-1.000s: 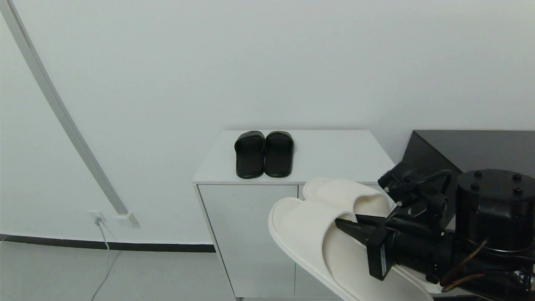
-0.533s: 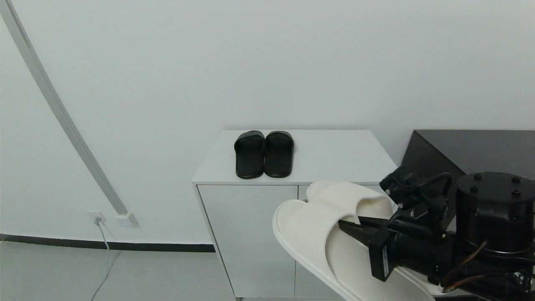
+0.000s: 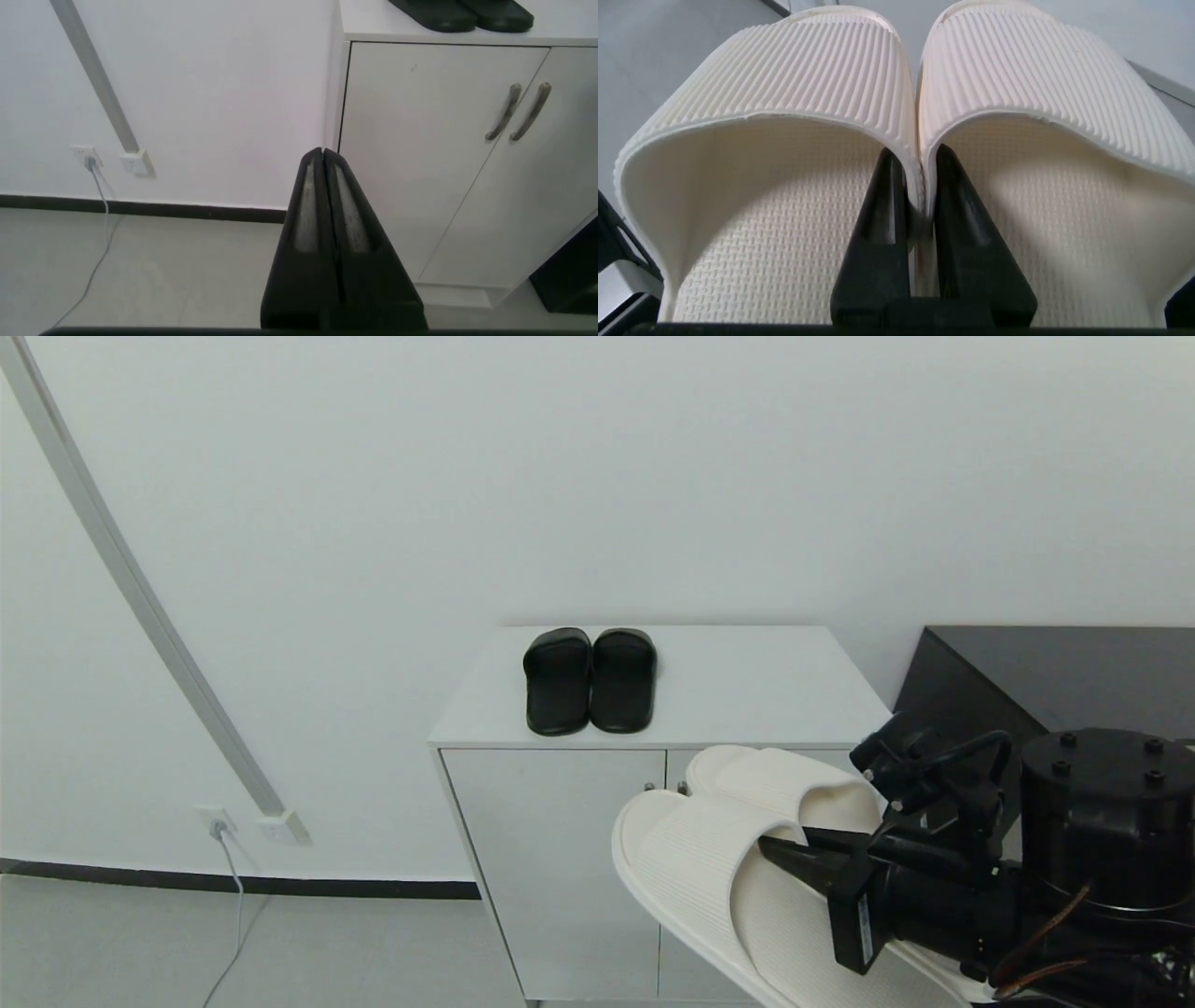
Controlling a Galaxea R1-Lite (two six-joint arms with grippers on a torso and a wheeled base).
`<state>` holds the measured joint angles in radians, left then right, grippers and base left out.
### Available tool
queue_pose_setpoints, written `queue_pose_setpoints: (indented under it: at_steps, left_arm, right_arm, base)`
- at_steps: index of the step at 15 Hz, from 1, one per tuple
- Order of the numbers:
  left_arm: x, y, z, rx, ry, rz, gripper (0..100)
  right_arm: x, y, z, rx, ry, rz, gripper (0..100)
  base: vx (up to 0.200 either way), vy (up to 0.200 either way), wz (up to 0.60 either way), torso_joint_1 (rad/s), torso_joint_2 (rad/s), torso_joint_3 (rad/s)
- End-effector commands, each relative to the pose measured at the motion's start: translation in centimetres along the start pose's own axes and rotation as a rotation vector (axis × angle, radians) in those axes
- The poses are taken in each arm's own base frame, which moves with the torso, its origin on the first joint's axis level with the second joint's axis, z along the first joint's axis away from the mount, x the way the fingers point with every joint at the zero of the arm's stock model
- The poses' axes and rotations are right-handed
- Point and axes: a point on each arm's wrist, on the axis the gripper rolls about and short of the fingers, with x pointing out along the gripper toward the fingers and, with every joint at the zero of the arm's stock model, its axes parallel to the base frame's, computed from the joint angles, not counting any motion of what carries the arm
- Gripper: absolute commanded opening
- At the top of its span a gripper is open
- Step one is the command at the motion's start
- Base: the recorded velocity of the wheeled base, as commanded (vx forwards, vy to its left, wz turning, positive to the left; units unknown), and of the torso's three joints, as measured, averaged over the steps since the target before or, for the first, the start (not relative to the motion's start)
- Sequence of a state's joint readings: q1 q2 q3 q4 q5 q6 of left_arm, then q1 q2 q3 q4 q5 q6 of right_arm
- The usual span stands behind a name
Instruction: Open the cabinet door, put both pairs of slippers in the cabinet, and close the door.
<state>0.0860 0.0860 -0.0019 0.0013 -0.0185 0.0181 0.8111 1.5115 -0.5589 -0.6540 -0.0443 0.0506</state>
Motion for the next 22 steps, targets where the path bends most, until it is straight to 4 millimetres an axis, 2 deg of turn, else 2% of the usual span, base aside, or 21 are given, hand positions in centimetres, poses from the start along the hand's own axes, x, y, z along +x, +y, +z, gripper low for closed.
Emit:
queue_pose_setpoints:
  at_steps: [1,8,9,22]
  left_arm:
    - [0.00,0.00,-0.03,0.000,0.002,0.000,0]
    - [0.01,0.00,-0.03,-0.003,0.004,-0.002,0]
    - [0.01,0.00,-0.03,-0.003,0.004,-0.002,100]
    - [0.01,0.00,-0.03,-0.003,0.004,0.000,100]
  right_arm:
    - [-0.04,0.00,-0.15,0.000,0.005,0.001,0]
    - [-0.23,-0.01,-0.09,0.000,0.001,-0.001,0]
    - [-0.30,0.03,-0.04,0.000,-0.002,0.000,0]
    - [-0.54,0.00,-0.39,-0.002,0.001,0.000,0]
  base:
    - [0.000,0.000,0.00,-0.090,0.22,0.110]
    - [0.000,0.000,0.00,-0.213,0.50,0.288]
    - [0.000,0.000,0.00,-0.217,0.54,0.325]
    - [0.000,0.000,0.00,-0.178,0.50,0.319]
